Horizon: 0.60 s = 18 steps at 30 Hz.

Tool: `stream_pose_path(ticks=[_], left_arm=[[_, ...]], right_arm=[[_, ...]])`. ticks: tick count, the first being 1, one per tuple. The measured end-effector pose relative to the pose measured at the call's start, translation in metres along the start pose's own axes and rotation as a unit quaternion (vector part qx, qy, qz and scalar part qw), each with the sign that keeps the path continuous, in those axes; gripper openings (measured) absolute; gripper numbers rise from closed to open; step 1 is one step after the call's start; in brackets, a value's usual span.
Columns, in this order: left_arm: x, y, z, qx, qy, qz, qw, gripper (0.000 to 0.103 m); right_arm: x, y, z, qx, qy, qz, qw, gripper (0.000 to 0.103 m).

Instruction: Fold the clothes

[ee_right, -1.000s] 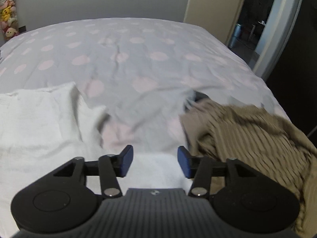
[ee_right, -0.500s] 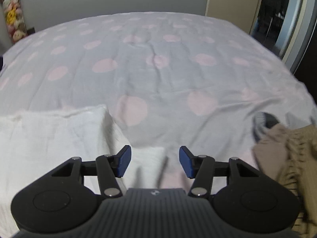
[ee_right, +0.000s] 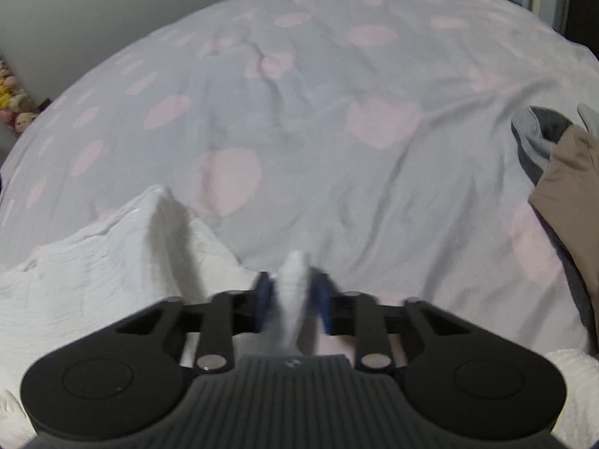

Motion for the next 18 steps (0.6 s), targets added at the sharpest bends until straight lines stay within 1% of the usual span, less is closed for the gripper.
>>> stream_pose_path(ticks=[2, 5, 8, 10, 13, 16, 18], left_arm=[[0.002, 0.003, 0.001, 0.002, -0.008, 0.009, 0.9999, 0.042], [0.005, 0.006, 0.001, 0.009, -0.018, 0.02, 0.9996, 0.042], [0.007, 0.007, -0.001, 0.016, -0.023, 0.026, 0.9993, 0.042], [0.008, 0.007, -0.001, 0.018, -0.023, 0.03, 0.9991, 0.042], [0.01, 0.006, -0.002, 0.019, -0.024, 0.037, 0.9989, 0.042], [0.011, 0.005, -0.002, 0.016, -0.023, 0.04, 0.9988, 0.042], [0.012, 0.002, -0.003, 0.022, -0.026, 0.042, 0.9985, 0.042]], right_arm=[[0.01, 0.005, -0.004, -0.002, 0.018, 0.02, 1.0, 0.009], [0.041, 0.011, -0.003, -0.01, 0.035, 0.048, 0.998, 0.009], [0.076, 0.007, 0.008, -0.043, 0.056, 0.07, 0.995, 0.009], [0.097, 0.0, 0.017, -0.069, 0.073, 0.078, 0.992, 0.009], [0.123, -0.015, 0.027, -0.099, 0.093, 0.087, 0.987, 0.009], [0.139, -0.039, 0.031, -0.125, 0.121, 0.089, 0.981, 0.009], [0.147, -0.052, 0.032, -0.136, 0.132, 0.093, 0.977, 0.009]])
Point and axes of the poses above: each gripper's, at about its wrist camera, not at the fingertips, and y roughly against the way its jaws point, z to its right, x to its top, the point moved 10 cm from there along -y, roughly the way its jaws point, and after that the axes turned 13 degrees about z, right-handed, at the moved point
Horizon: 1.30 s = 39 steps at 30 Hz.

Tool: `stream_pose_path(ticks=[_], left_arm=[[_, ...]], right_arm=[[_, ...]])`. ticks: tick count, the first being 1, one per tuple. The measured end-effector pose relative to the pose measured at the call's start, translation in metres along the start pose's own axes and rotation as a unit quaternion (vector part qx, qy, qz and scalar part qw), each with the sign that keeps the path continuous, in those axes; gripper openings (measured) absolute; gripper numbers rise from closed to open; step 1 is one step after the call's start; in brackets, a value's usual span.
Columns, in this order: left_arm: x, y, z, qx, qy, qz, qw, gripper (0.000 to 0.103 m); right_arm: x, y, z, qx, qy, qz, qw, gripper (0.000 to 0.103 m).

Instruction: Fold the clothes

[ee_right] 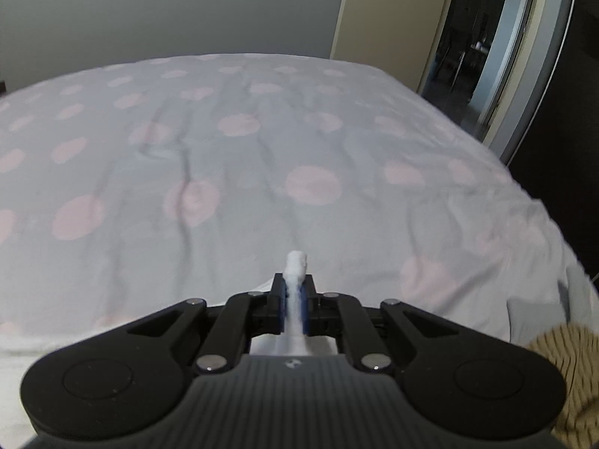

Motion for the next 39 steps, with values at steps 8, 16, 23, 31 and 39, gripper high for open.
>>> stream_pose_path(ticks=[8, 16, 23, 31, 39], left_arm=[[0.01, 0.002, -0.01, 0.001, 0.027, 0.018, 0.9995, 0.042], [0.056, 0.023, -0.044, 0.038, 0.024, 0.061, 0.9971, 0.047], [0.039, -0.031, -0.1, -0.015, -0.014, -0.054, 0.9983, 0.057], [-0.002, -0.077, -0.107, -0.02, -0.055, -0.107, 0.9925, 0.059], [0.011, -0.086, -0.105, 0.022, -0.012, -0.091, 0.9955, 0.014]], right_arm=[[-0.016, -0.024, -0.008, -0.031, 0.004, -0.01, 0.999, 0.043], [-0.037, 0.061, -0.013, -0.04, -0.113, 0.035, 0.992, 0.044], [-0.091, 0.133, -0.081, 0.001, -0.27, -0.032, 0.962, 0.044], [-0.105, 0.172, -0.176, 0.08, -0.2, 0.048, 0.975, 0.045], [-0.109, 0.155, -0.179, 0.088, -0.193, 0.055, 0.976, 0.045]])
Point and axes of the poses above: each gripper's, at about its wrist camera, not at the fingertips, and y roughly against the way its jaws point, z to its right, x to its top, the point moved 10 cm from there along -y, roughly the way its jaws point, and after that the axes turned 13 degrees about z, right-handed, at the moved point
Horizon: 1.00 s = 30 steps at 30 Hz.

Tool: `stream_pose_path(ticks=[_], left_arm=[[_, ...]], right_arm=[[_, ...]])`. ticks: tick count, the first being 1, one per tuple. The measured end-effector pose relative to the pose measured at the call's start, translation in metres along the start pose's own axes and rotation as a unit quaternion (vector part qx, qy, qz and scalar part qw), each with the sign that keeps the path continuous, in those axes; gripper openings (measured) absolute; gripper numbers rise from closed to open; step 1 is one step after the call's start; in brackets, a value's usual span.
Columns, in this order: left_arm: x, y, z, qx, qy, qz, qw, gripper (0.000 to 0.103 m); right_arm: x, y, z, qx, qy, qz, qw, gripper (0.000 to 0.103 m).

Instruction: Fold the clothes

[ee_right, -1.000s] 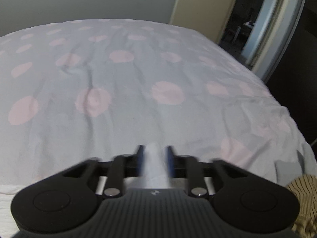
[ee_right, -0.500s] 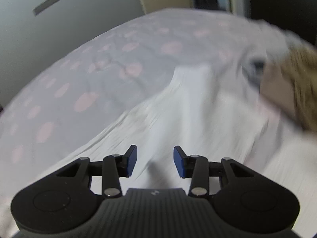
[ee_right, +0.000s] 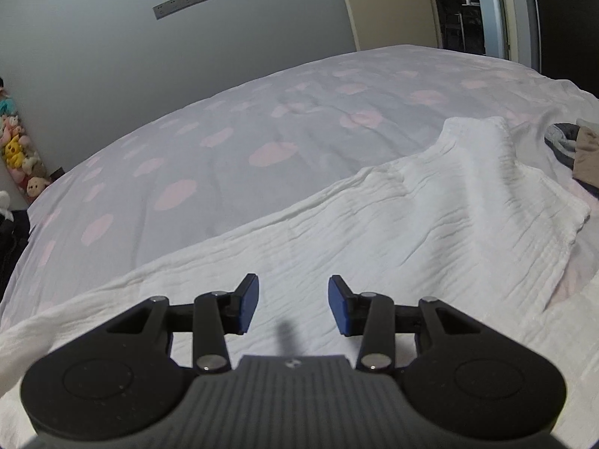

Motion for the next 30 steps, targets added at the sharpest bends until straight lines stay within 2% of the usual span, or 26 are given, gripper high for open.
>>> stream_pose_path(ticks=[3, 5, 9, 11, 12, 13, 16, 20, 26, 30], left_arm=[[0.039, 0.015, 0.002, 0.039, -0.039, 0.057, 0.9969, 0.012], [0.062, 0.016, -0.003, 0.066, -0.057, 0.075, 0.9934, 0.012], [0.074, -0.008, -0.013, 0.126, -0.109, 0.049, 0.9848, 0.012], [0.068, -0.018, -0.012, 0.128, -0.12, 0.033, 0.984, 0.014], [0.065, -0.023, -0.012, 0.129, -0.125, 0.025, 0.9835, 0.019], [0.063, -0.026, -0.01, 0.127, -0.129, 0.02, 0.9833, 0.021], [0.066, -0.002, -0.002, 0.104, -0.142, 0.051, 0.983, 0.028], [0.073, 0.04, 0.004, 0.053, -0.196, 0.073, 0.9763, 0.033], [0.074, 0.119, 0.0, 0.01, -0.298, 0.103, 0.949, 0.04], [0.062, 0.166, 0.003, -0.021, -0.367, 0.121, 0.9219, 0.047]], right_arm=[[0.003, -0.001, 0.008, -0.008, -0.004, 0.003, 1.0, 0.044], [0.005, 0.001, 0.015, -0.01, -0.019, -0.001, 1.0, 0.044], [0.006, -0.002, 0.02, -0.009, -0.031, -0.007, 0.999, 0.044], [0.006, -0.003, 0.022, -0.01, -0.034, -0.01, 0.999, 0.044], [0.005, -0.004, 0.023, -0.008, -0.034, -0.011, 0.999, 0.044], [0.004, -0.005, 0.024, -0.007, -0.034, -0.014, 0.999, 0.044], [0.0, -0.008, 0.026, -0.001, -0.035, -0.027, 0.999, 0.044], [-0.002, -0.008, 0.028, 0.016, -0.051, -0.043, 0.998, 0.045], [0.013, 0.007, 0.032, 0.052, -0.094, -0.063, 0.992, 0.045], [0.055, 0.036, 0.052, 0.077, -0.161, -0.071, 0.981, 0.045]])
Point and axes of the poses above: each gripper's, at about its wrist camera, not at the fingertips, and y roughly against the way its jaws point, z to its right, x to its top, the point moved 10 cm from there along -y, roughly the way its jaws point, and after that the axes turned 13 degrees about z, right-handed, at the moved point
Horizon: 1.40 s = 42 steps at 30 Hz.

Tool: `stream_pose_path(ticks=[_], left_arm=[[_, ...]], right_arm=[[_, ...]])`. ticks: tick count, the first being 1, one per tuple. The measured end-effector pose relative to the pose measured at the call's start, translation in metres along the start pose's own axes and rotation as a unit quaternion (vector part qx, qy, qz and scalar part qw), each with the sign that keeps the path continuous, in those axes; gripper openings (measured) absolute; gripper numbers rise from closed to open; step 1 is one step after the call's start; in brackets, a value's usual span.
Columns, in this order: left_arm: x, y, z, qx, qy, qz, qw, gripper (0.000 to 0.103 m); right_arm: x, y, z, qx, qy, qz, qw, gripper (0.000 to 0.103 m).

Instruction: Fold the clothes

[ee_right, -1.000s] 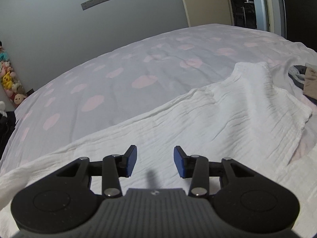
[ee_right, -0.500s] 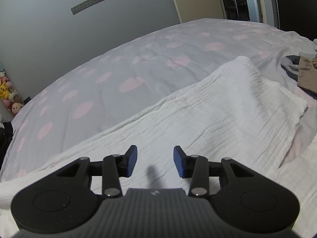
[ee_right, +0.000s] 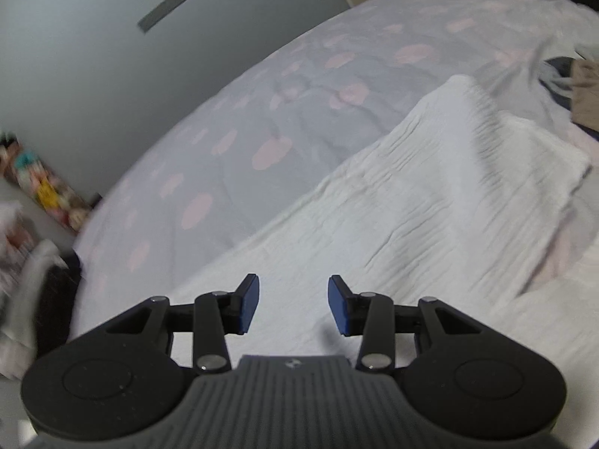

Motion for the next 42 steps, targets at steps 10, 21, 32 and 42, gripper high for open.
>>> stream_pose_path(ticks=[10, 21, 32, 42], left_arm=[[-0.032, 0.065, 0.082, -0.122, -0.156, 0.031, 0.9797, 0.047], [-0.087, 0.084, 0.185, -0.262, -0.308, -0.002, 0.9146, 0.052], [-0.125, 0.063, 0.229, -0.3, -0.411, -0.039, 0.86, 0.061], [-0.139, 0.045, 0.229, -0.327, -0.436, -0.042, 0.8376, 0.061]], right_arm=[[0.104, 0.167, 0.07, -0.035, 0.16, 0.057, 0.985, 0.045], [0.048, 0.249, 0.202, -0.136, 0.32, -0.031, 0.937, 0.045], [-0.007, 0.232, 0.227, -0.126, 0.535, -0.088, 0.831, 0.044], [-0.04, 0.235, 0.224, -0.067, 0.714, -0.111, 0.688, 0.045]])
Point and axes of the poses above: each gripper's, at about its wrist camera, not at the fingertips, and y roughly against the way its jaws point, z to its right, x to its top, the point moved 10 cm from there along -y, roughly the way its jaws point, and after that the axes turned 13 degrees about z, right-handed, at the moved point
